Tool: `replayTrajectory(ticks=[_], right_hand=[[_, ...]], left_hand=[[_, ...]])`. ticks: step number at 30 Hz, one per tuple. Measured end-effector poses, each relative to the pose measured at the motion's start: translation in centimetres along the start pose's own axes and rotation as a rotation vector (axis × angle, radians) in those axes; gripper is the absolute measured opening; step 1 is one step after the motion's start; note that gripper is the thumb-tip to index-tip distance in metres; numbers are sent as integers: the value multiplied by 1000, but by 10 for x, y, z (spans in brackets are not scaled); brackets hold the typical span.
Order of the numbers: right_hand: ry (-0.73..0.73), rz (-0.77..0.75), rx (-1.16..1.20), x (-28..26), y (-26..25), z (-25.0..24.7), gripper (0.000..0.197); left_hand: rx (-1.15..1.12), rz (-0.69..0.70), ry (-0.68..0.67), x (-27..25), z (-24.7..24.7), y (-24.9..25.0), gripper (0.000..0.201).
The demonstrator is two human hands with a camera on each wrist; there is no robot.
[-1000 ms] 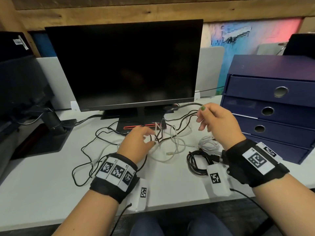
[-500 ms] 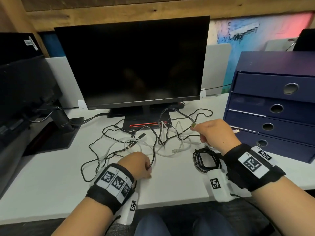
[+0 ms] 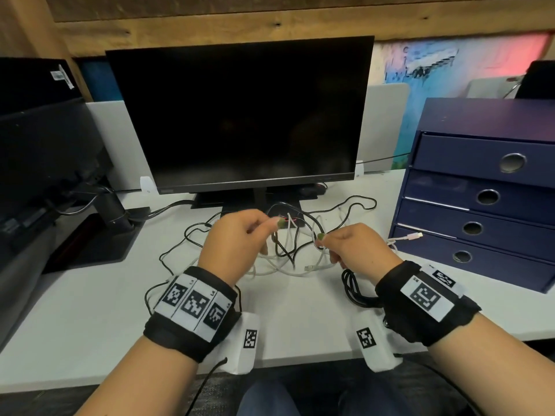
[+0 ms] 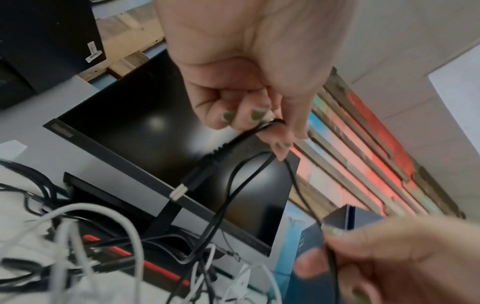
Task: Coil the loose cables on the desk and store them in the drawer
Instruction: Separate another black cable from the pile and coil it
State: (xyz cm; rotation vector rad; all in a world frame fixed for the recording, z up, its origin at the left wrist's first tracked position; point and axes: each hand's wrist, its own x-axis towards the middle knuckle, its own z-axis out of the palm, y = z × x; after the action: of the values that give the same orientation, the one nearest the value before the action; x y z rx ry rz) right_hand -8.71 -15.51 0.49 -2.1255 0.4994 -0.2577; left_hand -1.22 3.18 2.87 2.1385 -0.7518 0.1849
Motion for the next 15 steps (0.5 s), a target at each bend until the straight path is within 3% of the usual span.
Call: replayTrajectory(ticks=[4, 7, 11, 15], right_hand=[[-20, 31, 122, -3, 0, 5, 25], [-34, -24, 26, -4, 5, 8, 25], [-156, -105, -71, -9, 12, 14, 17], [-286, -158, -273, -12, 9, 22, 17]], left_hand=[[-392, -53, 145, 9, -19, 7, 16], [-624, -103, 196, 16, -33, 5, 28], [-471, -13, 335, 19, -40, -3, 21], [-419, 22, 344, 18, -35, -3, 19]])
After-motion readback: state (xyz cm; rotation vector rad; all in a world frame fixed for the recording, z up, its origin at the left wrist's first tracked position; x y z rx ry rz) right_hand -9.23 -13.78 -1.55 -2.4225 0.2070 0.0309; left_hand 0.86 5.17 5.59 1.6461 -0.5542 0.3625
